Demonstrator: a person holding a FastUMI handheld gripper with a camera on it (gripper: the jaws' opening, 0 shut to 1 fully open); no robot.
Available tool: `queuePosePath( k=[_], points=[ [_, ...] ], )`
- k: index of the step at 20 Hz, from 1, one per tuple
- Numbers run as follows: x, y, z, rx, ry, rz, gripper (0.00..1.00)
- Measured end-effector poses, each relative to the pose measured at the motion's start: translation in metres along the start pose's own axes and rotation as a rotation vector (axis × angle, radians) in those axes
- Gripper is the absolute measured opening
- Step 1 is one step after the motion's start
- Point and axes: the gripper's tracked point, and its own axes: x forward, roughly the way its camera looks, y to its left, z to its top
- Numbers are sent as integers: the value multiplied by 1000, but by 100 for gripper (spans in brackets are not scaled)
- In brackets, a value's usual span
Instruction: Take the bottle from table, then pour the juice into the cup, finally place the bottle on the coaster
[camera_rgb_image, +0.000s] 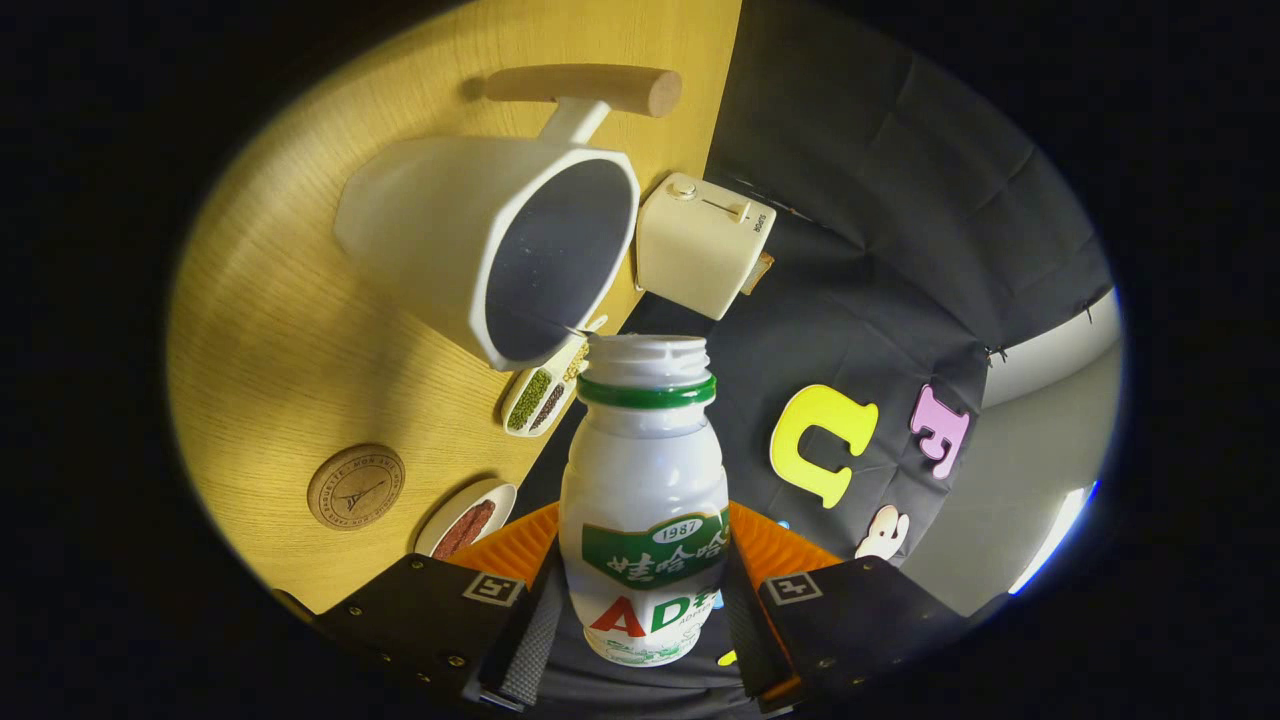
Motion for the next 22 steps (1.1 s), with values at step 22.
queuePosePath(
  k=[22],
  points=[
    [3, 18, 1, 129, 8, 32, 73]
  ],
)
